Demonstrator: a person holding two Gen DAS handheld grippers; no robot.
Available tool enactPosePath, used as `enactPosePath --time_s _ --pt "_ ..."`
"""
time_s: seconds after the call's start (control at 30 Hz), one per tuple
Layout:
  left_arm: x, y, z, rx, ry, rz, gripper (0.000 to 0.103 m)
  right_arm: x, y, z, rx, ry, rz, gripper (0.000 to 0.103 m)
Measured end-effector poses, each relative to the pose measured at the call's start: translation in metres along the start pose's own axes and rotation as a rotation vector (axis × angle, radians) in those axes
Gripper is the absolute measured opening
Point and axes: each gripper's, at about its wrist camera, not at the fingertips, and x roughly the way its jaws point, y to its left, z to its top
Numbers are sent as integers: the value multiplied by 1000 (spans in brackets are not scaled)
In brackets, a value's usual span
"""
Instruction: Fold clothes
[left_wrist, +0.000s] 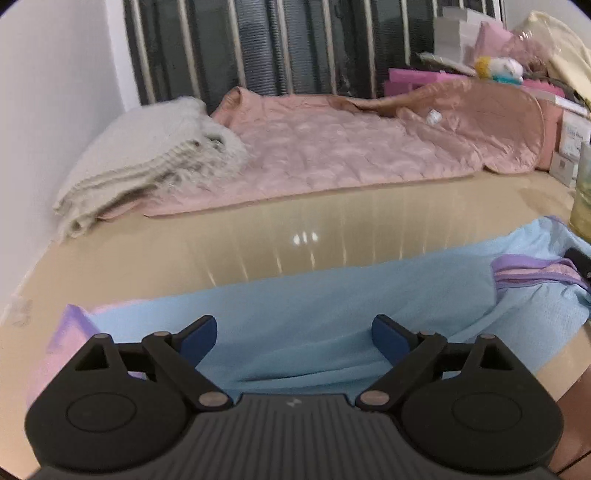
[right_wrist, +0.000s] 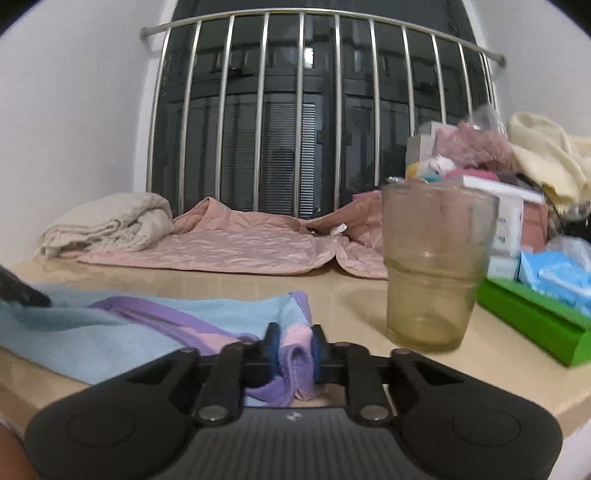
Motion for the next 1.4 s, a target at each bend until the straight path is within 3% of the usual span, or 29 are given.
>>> enactPosePath --time_s 0.1,0.23,0.37,0.47,0.57,0.67,0.7,0.77,0.83,0.93,1.07,1.17,1.27,1.33,1.4 --pt "-26 36 -4 -108 -72 54 93 2 -1 12 23 32 35 11" --pt "-57 85 -18 -268 -110 135 93 -11 23 52 68 -19 152 11" --pt "-71 115 -34 -389 -106 196 93 0 91 74 153 21 355 11" --pt "-70 125 -45 -452 -79 196 93 19 151 64 157 83 426 11" --pt "-71 127 -53 -475 -61 191 93 44 191 49 149 152 375 14" --pt "-73 122 -59 -443 -62 208 93 49 209 44 84 161 359 33" --pt "-74 120 -60 -431 -64 220 93 44 206 47 81 158 393 46" --pt "-76 118 -65 -420 -61 245 93 29 192 56 107 123 452 58" --pt "-75 120 -68 -440 -53 247 93 6 172 67 112 64 474 61" --pt "-74 124 -73 -470 -40 249 93 -16 145 75 98 -29 421 60" --pt "-71 120 -74 -484 -33 226 93 12 136 60 22 81 279 25" --pt "-72 108 -69 -478 -46 159 93 33 141 43 -39 165 271 24" --pt "-78 88 -61 -392 -70 110 93 16 134 55 -12 89 287 36" --pt "-80 75 -58 -334 -88 115 97 8 121 67 47 37 298 36" --pt "-76 66 -57 -290 -87 151 98 14 122 74 26 80 315 34"
